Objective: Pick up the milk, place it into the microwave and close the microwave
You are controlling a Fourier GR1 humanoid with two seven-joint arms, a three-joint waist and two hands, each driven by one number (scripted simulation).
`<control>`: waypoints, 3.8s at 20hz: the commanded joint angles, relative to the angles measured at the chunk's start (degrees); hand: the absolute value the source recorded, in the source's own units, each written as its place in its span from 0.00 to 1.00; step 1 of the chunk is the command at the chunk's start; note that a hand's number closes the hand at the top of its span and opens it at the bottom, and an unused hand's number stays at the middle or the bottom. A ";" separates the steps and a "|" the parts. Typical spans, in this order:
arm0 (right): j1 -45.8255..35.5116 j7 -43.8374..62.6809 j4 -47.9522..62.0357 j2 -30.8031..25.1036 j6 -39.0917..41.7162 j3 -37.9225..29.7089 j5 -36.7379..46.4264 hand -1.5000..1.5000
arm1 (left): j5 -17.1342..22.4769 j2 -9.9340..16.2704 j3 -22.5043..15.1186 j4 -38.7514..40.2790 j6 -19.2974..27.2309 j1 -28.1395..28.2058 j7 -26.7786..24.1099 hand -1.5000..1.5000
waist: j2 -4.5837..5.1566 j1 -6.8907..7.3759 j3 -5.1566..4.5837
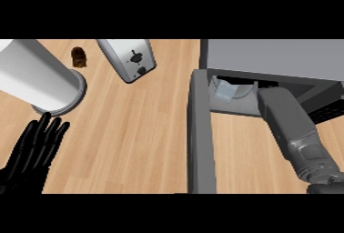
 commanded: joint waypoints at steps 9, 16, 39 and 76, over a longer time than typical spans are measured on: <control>1.99 -10.66 6.23 0.21 10.51 -3.54 -3.27 0.00 | -0.40 0.84 -3.12 3.76 -1.82 0.47 -0.32 0.00 | -1.05 -2.82 -0.10; 6.04 -15.17 6.14 4.34 14.27 -4.32 -5.09 0.00 | -5.23 1.81 -8.17 11.17 -4.97 -2.85 -2.65 0.00 | -1.99 -5.34 -0.21; 38.83 -9.03 -35.52 6.29 24.87 7.58 -6.14 0.00 | -21.27 -0.40 -28.82 33.45 1.81 -17.66 -1.71 1.00 | -3.39 -9.55 -0.45; 61.54 19.75 -92.15 -5.06 48.50 10.30 -34.48 0.00 | 18.67 -0.41 -55.95 62.81 53.45 -56.55 -13.36 1.00 | -0.59 -18.85 -0.58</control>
